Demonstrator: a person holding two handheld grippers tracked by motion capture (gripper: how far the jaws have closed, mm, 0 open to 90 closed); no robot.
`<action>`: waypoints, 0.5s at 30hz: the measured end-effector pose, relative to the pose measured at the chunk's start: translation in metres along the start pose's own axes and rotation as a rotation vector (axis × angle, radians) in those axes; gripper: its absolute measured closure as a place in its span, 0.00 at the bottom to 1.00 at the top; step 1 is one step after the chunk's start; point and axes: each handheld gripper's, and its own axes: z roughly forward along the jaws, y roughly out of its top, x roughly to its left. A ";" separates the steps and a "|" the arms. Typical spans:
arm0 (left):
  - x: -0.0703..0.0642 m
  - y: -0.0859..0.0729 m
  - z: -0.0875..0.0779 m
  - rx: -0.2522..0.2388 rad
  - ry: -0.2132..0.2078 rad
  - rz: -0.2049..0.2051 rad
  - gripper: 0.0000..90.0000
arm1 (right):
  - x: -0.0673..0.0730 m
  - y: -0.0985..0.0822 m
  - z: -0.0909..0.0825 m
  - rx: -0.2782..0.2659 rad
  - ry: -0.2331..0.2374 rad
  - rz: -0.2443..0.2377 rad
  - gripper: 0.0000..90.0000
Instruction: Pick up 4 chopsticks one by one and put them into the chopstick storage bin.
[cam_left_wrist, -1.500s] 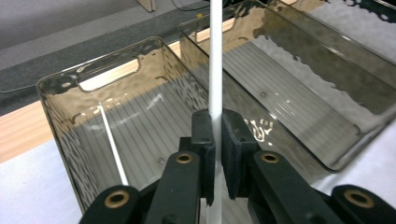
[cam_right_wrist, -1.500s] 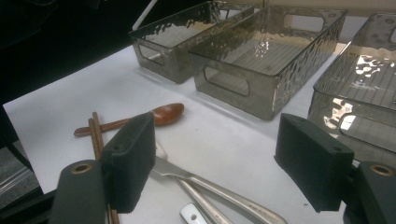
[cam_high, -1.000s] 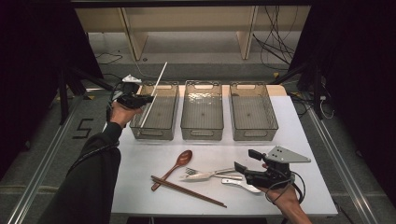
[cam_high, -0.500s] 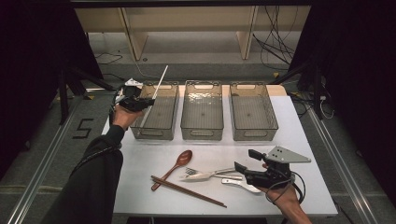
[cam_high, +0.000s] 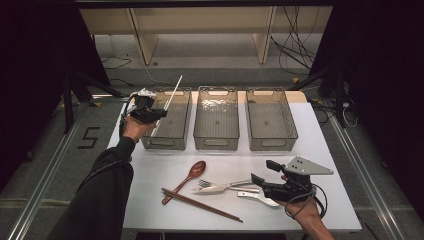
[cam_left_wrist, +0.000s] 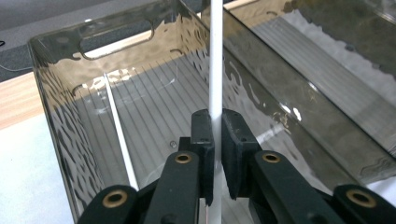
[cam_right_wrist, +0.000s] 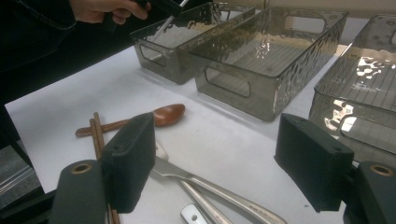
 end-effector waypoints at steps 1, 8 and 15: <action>0.000 -0.001 0.001 0.004 0.001 -0.001 0.92 | 0.000 0.000 0.000 0.002 -0.001 0.002 0.33; -0.002 -0.003 0.005 0.031 -0.002 0.006 0.92 | 0.000 0.000 0.000 0.001 0.001 0.001 0.33; -0.002 -0.002 0.000 0.031 -0.009 -0.026 0.84 | 0.000 0.000 0.000 0.000 0.000 0.001 0.33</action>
